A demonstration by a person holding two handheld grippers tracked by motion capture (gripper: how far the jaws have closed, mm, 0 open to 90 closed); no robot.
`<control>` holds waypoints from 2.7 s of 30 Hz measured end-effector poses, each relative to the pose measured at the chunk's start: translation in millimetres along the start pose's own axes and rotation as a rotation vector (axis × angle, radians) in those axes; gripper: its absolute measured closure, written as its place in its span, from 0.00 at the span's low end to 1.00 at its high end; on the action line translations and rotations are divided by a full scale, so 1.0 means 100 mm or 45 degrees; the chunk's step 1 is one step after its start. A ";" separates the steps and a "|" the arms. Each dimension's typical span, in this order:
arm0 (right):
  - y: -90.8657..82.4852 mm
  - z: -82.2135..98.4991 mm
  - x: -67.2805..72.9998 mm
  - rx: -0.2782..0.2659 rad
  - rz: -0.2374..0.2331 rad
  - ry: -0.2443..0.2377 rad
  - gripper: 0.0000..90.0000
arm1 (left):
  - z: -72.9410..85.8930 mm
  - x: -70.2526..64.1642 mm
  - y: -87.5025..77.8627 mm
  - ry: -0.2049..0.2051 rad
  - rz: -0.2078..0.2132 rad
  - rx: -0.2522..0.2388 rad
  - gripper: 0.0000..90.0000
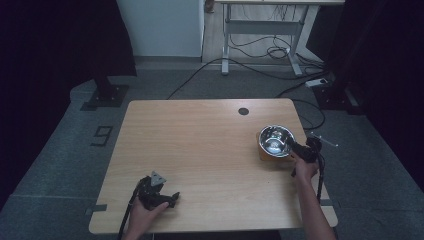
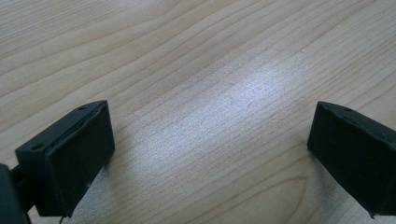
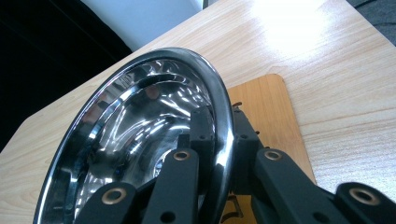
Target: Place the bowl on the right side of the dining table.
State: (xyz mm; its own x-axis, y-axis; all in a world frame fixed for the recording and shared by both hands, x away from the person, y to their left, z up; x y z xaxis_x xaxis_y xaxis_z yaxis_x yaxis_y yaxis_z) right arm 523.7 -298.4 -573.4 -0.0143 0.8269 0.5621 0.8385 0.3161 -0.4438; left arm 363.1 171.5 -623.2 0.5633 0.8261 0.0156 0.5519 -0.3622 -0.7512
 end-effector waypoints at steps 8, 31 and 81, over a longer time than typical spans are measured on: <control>0.06 -0.01 -0.04 -0.014 0.020 0.004 0.92 | 0.00 0.00 0.00 0.000 0.000 0.000 0.00; 0.17 -0.01 -0.24 -0.034 0.086 0.061 0.92 | 0.00 0.00 0.00 0.000 0.000 0.000 0.00; -0.08 0.01 -0.29 -0.031 0.181 -0.107 0.44 | -0.01 0.00 0.01 0.002 0.001 0.002 0.00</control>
State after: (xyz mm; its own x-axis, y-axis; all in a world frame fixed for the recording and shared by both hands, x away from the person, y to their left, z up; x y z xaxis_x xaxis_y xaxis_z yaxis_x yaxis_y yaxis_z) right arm 517.0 -324.4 -587.1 0.0611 0.8988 0.4341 0.8484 0.1824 -0.4970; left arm 364.6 170.6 -623.5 0.5650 0.8249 0.0158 0.5502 -0.3624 -0.7522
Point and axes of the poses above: each handheld gripper's, and its own axes: y roughly forward along the jaws, z roughly out of its underside, x roughly to its left, the point moved 10 cm from there along y, roughly forward along the jaws, and after that the axes turned 2 degrees about y, right-handed, at the moved point
